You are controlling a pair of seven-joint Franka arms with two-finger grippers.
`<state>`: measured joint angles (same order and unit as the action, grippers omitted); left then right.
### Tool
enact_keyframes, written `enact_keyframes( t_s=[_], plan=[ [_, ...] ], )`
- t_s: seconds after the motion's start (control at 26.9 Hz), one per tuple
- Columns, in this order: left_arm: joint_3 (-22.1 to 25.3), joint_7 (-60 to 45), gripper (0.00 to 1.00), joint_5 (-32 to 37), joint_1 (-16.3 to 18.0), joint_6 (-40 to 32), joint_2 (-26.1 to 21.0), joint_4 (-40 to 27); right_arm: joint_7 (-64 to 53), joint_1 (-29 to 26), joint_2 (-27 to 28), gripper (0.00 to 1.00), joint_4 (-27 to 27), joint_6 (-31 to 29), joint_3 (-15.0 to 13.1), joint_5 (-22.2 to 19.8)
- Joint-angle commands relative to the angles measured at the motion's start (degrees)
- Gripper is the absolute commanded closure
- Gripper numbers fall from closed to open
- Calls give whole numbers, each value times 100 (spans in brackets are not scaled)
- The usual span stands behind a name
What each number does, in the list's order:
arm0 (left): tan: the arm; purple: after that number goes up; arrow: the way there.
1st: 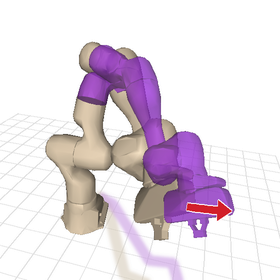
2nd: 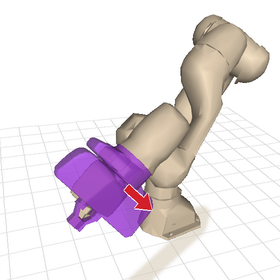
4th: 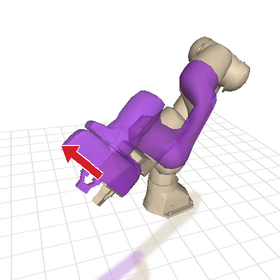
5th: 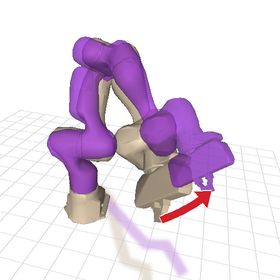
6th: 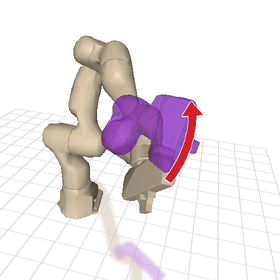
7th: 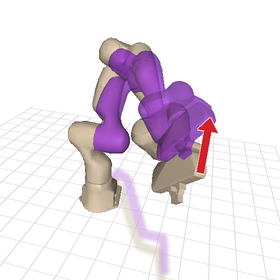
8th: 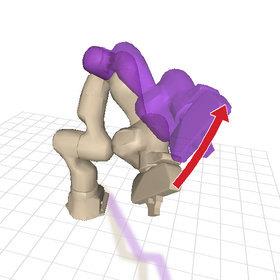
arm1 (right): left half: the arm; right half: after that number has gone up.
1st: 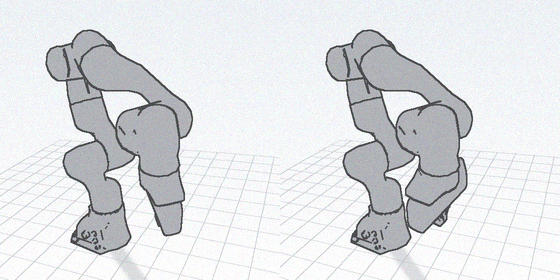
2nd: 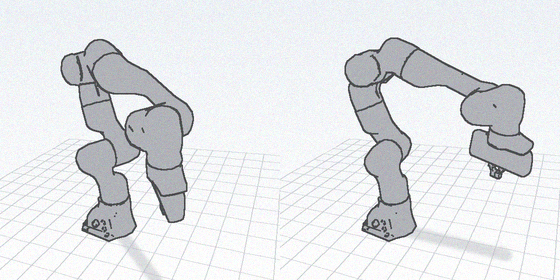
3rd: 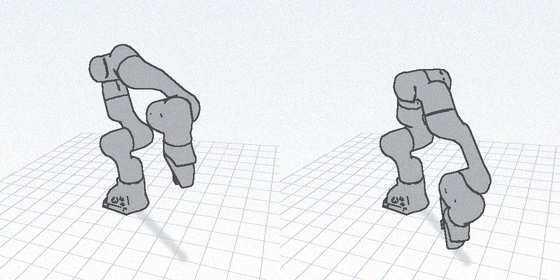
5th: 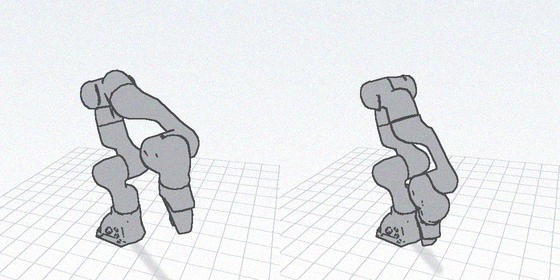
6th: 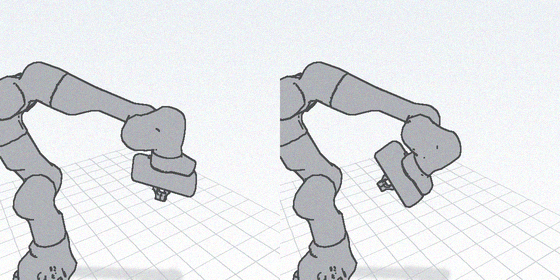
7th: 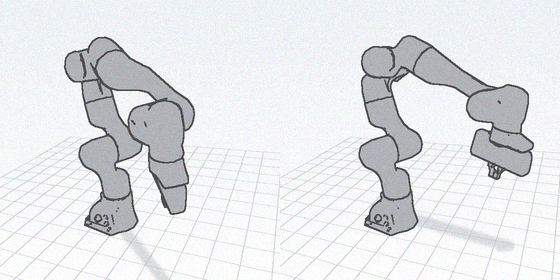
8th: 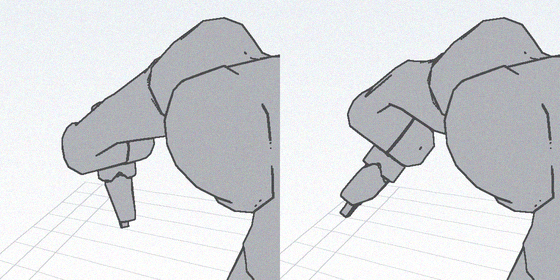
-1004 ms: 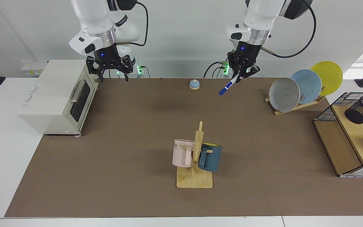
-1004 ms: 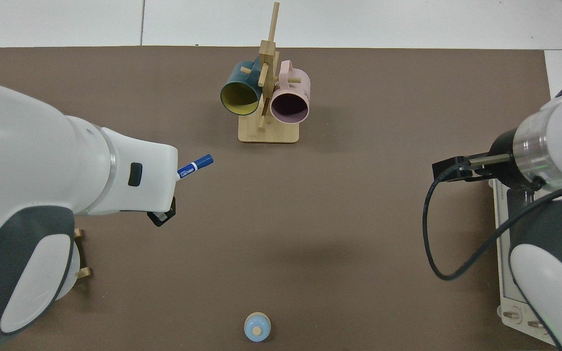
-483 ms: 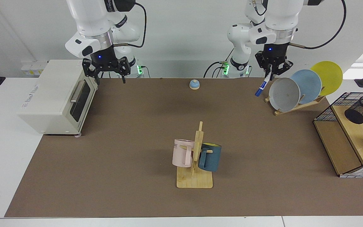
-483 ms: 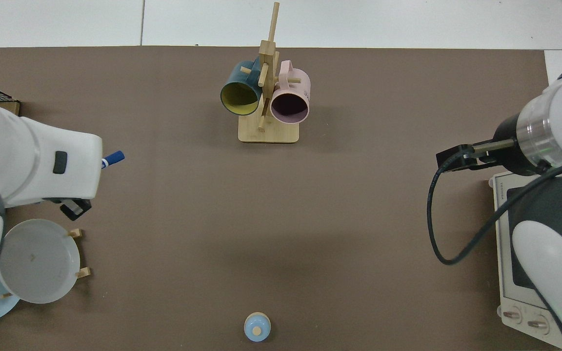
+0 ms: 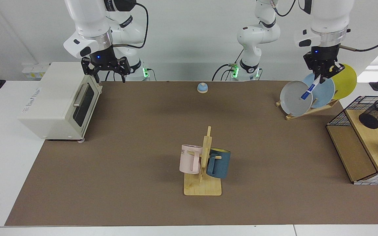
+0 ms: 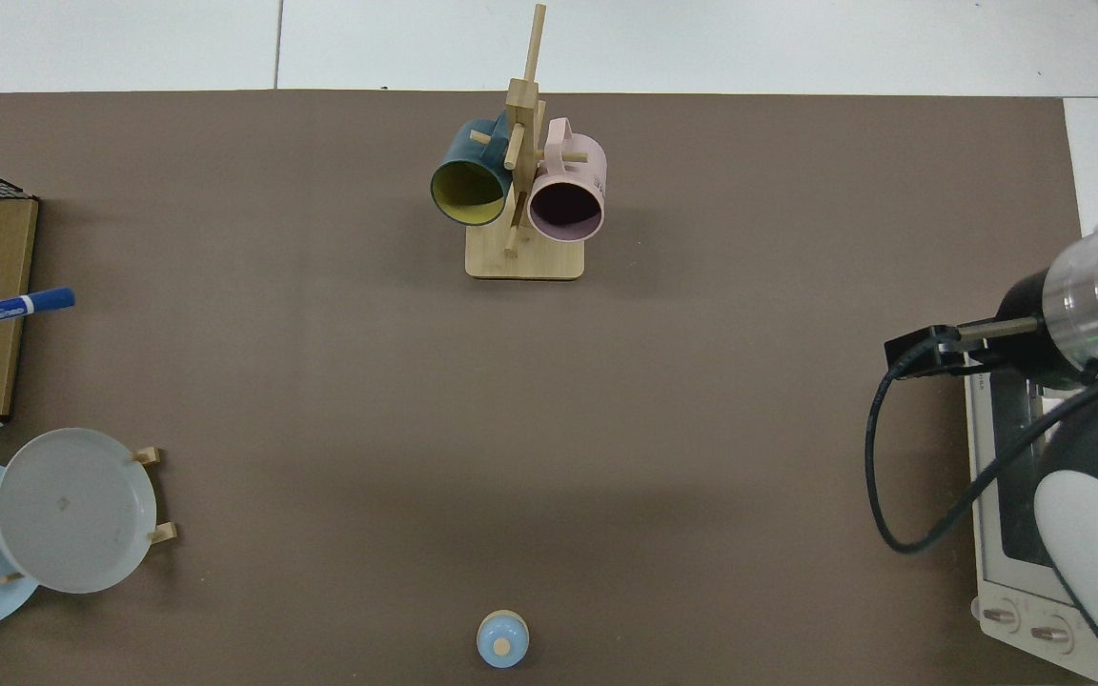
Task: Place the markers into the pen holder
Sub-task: 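Carry the marker with the left gripper toward the wire basket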
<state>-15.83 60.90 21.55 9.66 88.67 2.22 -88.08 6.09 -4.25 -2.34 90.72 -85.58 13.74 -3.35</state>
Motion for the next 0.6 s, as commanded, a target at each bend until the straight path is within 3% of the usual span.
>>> enact_keyframes(
  t_s=[0.0, 0.56],
  plan=[
    [-96, 1010, 100, 131, 457, 239, 16, 28, -126, -129, -337, 0, 385, -20, 67, 124],
    [-114, 2786, 100, 842, 1283, 845, -72, 1, -161, -33, -346, 1, 393, -38, 76, 422]
  ],
)
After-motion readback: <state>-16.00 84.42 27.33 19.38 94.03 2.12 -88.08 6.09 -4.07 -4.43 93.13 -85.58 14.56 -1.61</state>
